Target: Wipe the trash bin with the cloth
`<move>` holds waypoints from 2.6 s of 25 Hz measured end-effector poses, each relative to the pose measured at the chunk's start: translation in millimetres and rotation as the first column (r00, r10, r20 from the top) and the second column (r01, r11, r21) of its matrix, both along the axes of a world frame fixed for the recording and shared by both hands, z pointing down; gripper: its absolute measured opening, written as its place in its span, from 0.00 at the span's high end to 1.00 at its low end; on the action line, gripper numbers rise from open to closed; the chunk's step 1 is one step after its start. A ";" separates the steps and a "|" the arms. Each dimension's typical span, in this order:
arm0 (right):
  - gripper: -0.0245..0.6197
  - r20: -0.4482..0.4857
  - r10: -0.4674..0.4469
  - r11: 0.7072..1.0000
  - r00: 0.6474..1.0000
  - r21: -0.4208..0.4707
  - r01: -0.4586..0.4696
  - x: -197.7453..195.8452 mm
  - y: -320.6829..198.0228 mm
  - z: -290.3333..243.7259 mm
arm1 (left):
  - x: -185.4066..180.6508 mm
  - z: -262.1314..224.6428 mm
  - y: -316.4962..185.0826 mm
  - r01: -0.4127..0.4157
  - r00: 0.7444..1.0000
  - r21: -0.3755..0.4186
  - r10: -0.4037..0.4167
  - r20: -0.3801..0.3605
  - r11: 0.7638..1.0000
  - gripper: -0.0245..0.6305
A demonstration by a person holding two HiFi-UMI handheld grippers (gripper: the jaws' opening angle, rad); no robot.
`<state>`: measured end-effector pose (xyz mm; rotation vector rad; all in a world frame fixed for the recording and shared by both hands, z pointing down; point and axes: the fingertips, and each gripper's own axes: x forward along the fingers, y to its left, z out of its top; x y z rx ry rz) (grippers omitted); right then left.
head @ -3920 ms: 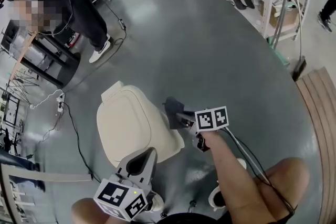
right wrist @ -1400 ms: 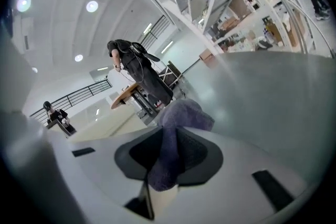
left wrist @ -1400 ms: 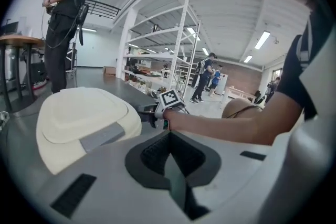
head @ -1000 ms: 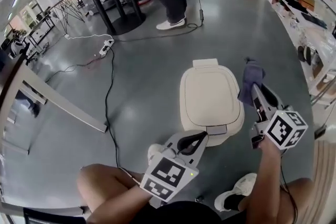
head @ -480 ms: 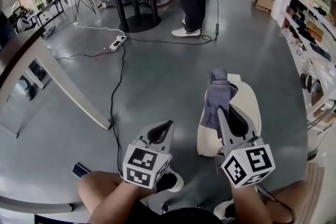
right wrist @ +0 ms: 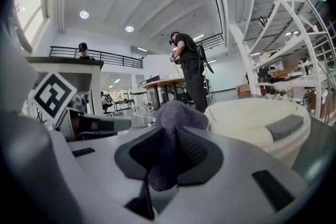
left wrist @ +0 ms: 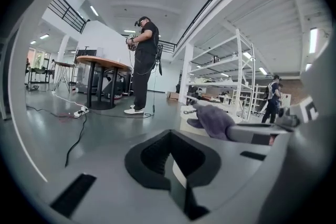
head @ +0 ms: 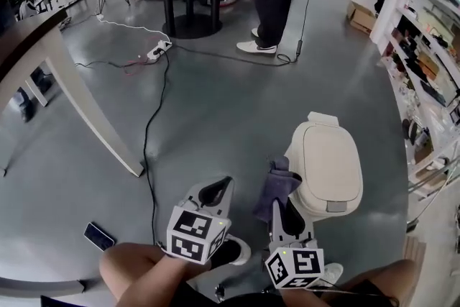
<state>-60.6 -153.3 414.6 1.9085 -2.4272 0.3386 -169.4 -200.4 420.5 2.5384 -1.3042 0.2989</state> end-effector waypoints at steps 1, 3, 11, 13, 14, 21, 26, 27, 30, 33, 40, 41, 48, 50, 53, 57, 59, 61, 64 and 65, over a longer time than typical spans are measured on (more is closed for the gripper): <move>0.84 -0.008 0.009 1.000 1.000 -0.015 -0.009 -1.6 1.3 10.3 | -4.0 3.2 -1.5 0.003 1.000 0.000 -0.003 0.007 1.000 0.97; 0.84 -0.028 0.026 0.999 0.999 -0.036 -0.027 -4.6 3.6 28.3 | -12.0 10.5 -3.8 0.010 0.999 -0.002 -0.010 0.031 1.000 0.97; 0.84 -0.019 0.140 0.981 0.990 -0.136 -0.141 23.5 6.0 79.0 | -6.2 20.7 4.0 -0.018 0.999 -0.011 0.019 0.049 1.000 0.97; 0.84 -0.011 0.161 0.974 0.987 -0.159 -0.161 31.7 6.3 86.0 | -3.1 22.7 3.6 -0.024 0.998 0.000 0.024 0.066 1.000 0.97; 0.84 -0.008 0.167 0.971 0.986 -0.171 -0.166 34.2 6.7 89.1 | -2.9 23.9 3.2 -0.023 0.997 0.001 0.023 0.073 1.000 0.97; 0.84 -0.005 0.185 0.956 0.983 -0.232 -0.181 42.8 3.9 112.9 | -2.1 33.3 5.9 -0.023 0.996 -0.031 0.025 0.089 0.999 0.97; 0.84 -0.036 0.193 0.937 0.981 -0.291 -0.195 43.1 5.7 146.5 | -10.6 37.0 4.5 -0.016 0.995 -0.042 0.020 0.094 0.999 0.97; 0.84 -0.047 0.191 0.933 0.980 -0.302 -0.196 43.8 5.1 154.1 | -11.6 37.1 3.4 -0.014 0.996 -0.043 0.018 0.092 0.999 0.97; 0.84 -0.064 0.188 0.916 0.980 -0.349 -0.199 46.5 3.2 179.7 | -14.1 39.2 1.7 -0.009 0.995 -0.049 0.014 0.099 0.999 0.97; 0.84 -0.063 0.210 0.890 0.976 -0.400 -0.217 54.1 1.8 204.3 | -14.9 43.8 -0.3 -0.008 0.994 -0.059 0.014 0.105 0.998 0.97; 0.84 -0.058 0.245 0.854 0.968 -0.460 -0.244 61.1 -1.6 241.6 | -14.0 46.7 -2.8 -0.007 0.994 -0.068 0.015 0.111 0.998 0.97; 0.84 -0.058 0.246 0.851 0.968 -0.466 -0.244 61.6 -2.7 246.1 | -13.9 48.6 -4.3 -0.010 0.993 -0.067 0.018 0.118 0.998 0.97; 0.84 -0.067 0.244 0.826 0.967 -0.509 -0.244 62.2 -4.9 272.8 | -17.3 58.9 -10.8 -0.006 0.989 -0.074 0.017 0.149 0.997 0.97; 0.84 -0.070 0.241 0.820 0.968 -0.519 -0.242 62.2 -5.4 277.9 | -17.9 59.6 -12.8 0.001 0.988 -0.078 0.011 0.152 0.997 0.97; 0.84 -0.067 0.245 0.812 0.967 -0.531 -0.243 61.5 -5.6 279.1 | -16.4 59.3 -15.2 0.003 0.989 -0.082 0.009 0.149 0.997 0.97; 0.84 -0.024 0.241 0.863 0.970 -0.451 -0.226 43.8 -14.0 242.5 | -20.1 59.8 -19.8 0.011 0.988 -0.080 0.001 0.153 0.997 0.97; 0.84 0.017 0.237 0.901 0.971 -0.377 -0.214 30.3 -22.0 211.1 | -21.4 60.5 -21.4 0.015 0.990 -0.089 -0.002 0.143 0.996 0.97; 0.84 0.055 0.239 0.931 0.969 -0.297 -0.212 20.0 -29.5 177.4 | -21.5 61.0 -21.8 0.017 0.991 -0.095 -0.004 0.135 0.995 0.97; 0.84 0.087 0.248 0.956 0.965 -0.183 -0.229 13.6 -39.0 130.0 | -23.3 60.6 -23.3 0.020 0.990 -0.082 -0.008 0.143 0.996 0.97; 0.84 0.096 0.252 0.959 0.963 -0.154 -0.236 13.3 -41.5 117.4 | -23.9 60.7 -23.8 0.020 0.989 -0.078 -0.008 0.147 0.997 0.97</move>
